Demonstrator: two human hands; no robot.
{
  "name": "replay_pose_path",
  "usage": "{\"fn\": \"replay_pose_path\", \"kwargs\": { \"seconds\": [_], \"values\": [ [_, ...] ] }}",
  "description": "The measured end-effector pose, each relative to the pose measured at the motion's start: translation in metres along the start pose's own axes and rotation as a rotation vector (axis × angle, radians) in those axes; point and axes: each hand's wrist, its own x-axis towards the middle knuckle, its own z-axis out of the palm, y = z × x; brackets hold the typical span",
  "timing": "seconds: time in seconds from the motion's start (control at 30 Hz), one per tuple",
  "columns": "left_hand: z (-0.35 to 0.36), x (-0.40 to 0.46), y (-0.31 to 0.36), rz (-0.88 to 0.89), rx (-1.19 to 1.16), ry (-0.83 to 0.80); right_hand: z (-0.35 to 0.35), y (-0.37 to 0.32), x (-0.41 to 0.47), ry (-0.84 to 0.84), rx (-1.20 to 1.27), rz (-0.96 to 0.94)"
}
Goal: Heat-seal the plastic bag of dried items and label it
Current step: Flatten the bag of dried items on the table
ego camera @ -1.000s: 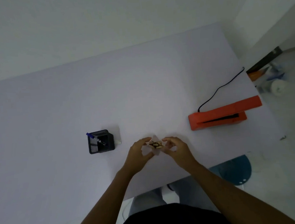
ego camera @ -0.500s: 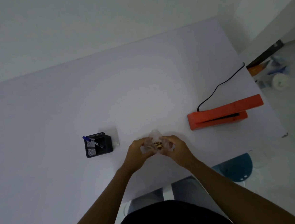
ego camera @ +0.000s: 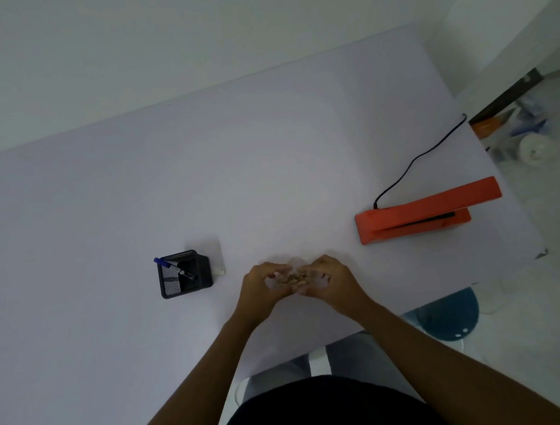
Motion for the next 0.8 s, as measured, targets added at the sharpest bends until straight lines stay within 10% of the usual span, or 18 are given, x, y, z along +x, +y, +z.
{"fn": "replay_pose_path", "kwargs": {
  "seconds": [0.8],
  "values": [
    [0.006, 0.005, -0.02, -0.081, -0.029, -0.085, -0.015, 0.008, -0.002, -0.061, 0.213, 0.137]
  ]
}}
